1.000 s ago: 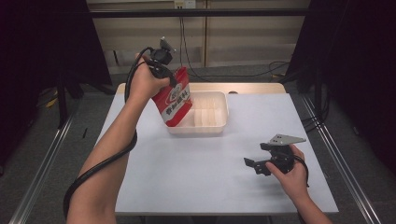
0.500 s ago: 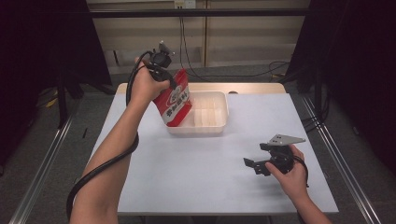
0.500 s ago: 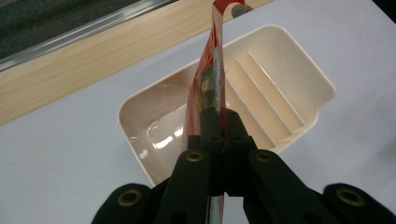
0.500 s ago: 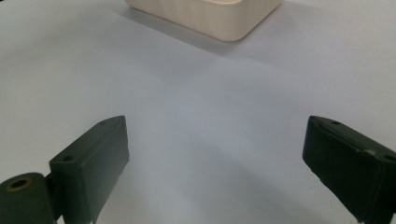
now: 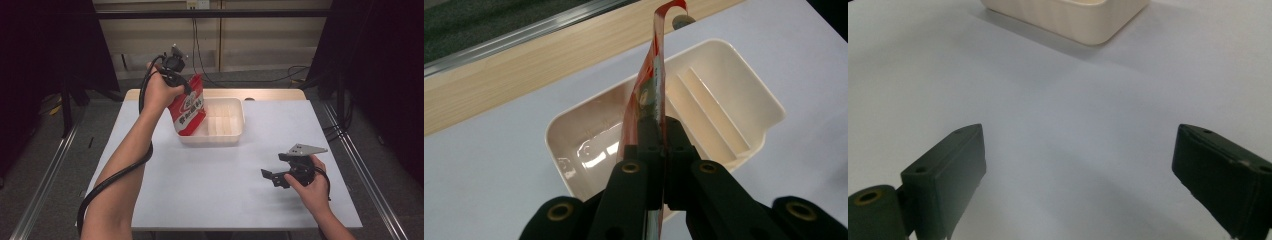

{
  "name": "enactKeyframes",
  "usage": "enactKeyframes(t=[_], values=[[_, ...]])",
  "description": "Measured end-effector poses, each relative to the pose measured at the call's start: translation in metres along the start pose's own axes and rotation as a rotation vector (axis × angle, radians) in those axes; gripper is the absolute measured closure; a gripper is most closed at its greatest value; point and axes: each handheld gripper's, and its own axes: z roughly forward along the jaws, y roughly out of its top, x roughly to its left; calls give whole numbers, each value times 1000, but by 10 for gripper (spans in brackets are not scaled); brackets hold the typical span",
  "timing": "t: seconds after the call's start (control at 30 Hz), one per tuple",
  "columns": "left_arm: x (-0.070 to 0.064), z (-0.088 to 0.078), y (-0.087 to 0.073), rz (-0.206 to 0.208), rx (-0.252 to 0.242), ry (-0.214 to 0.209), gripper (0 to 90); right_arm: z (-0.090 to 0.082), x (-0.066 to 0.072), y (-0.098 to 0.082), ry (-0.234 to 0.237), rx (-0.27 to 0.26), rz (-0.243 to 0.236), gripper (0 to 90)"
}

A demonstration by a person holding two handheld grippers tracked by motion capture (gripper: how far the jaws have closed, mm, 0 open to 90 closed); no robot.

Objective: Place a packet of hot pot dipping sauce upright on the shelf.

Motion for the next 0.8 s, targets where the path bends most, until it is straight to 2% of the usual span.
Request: enactKeyframes(t=[0.43,0.5,0.53,0.7,0.8], values=[[4,6,1,-27,-26,-12,864,0,0,0,2,2,1,70],[5,6,1,-37,-33,-11,859,0,0,0,3,1,1,70],[5,6,1,-57,-42,-13,859,0,-1,0,4,1,2,70],[7,4,1,-50,-42,-13,829,0,-1,0,6,2,0,70],[7,2,1,-59,-44,-14,807,0,0,0,6,2,2,70]])
